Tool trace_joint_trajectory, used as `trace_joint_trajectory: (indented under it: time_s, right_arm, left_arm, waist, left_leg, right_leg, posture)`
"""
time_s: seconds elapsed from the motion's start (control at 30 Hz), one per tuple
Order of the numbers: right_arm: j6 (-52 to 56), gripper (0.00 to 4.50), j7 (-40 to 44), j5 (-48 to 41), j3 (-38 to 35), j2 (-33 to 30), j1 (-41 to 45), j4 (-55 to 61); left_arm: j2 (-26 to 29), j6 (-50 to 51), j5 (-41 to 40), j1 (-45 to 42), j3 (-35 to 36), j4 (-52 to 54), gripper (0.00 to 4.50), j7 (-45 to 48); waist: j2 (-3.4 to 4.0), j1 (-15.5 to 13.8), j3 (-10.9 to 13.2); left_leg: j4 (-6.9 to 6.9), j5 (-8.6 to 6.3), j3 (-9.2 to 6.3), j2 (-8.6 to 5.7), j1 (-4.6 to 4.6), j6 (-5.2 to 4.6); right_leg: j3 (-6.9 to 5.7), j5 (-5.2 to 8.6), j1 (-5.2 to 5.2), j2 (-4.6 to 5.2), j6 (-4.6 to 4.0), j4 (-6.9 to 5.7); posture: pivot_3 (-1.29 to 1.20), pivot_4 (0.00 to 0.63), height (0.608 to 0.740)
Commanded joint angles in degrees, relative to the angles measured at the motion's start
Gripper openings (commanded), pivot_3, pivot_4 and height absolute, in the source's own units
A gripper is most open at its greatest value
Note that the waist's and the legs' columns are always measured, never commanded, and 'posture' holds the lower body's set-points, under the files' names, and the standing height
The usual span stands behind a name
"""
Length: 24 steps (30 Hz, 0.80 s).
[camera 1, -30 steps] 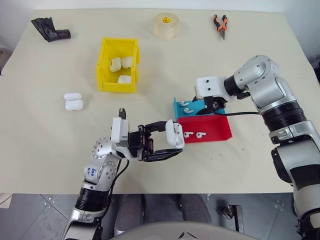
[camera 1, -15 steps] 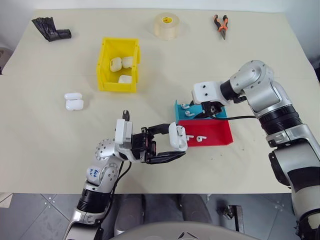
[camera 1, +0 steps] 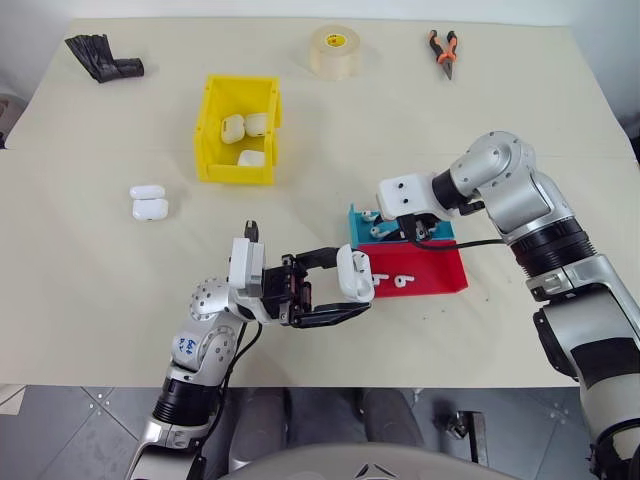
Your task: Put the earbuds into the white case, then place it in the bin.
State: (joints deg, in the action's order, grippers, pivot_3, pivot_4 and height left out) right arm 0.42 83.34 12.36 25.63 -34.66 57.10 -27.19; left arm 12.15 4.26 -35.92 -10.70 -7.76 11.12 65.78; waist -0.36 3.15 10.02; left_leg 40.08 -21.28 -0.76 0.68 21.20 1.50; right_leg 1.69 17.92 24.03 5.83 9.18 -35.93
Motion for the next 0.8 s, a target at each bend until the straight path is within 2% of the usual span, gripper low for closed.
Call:
trace_joint_trajectory:
  time_s: [0.03,0.8]
  right_arm:
    - [-1.26,1.70,-0.28,0.36,0.27,0.60,0.59,0.74]
    - [-3.99,1.70,1.00,2.63,1.42,-0.24,1.08,-1.37]
  left_arm:
    - [-0.30,-0.64,-1.05,-0.26,0.37,1.60,2.80,-0.22]
    - [-0.01,-0.81,-1.04,-1.06,1.32,0.94,2.80,-0.10]
  waist:
    - [0.00,0.01,0.00]
    - [0.00,-0.05,0.00]
  left_leg:
    - [0.00,0.00,0.00,0.00,0.00,0.00]
    - [0.00,0.00,-0.01,-0.01,-0.02,0.00]
  right_leg:
    - [0.00,0.00,0.00,0.00,0.00,0.00]
    - [0.00,0.00,-0.03,0.00,0.00,0.01]
  posture:
    - [0.00,0.150,0.740]
    - [0.00,0.150,0.740]
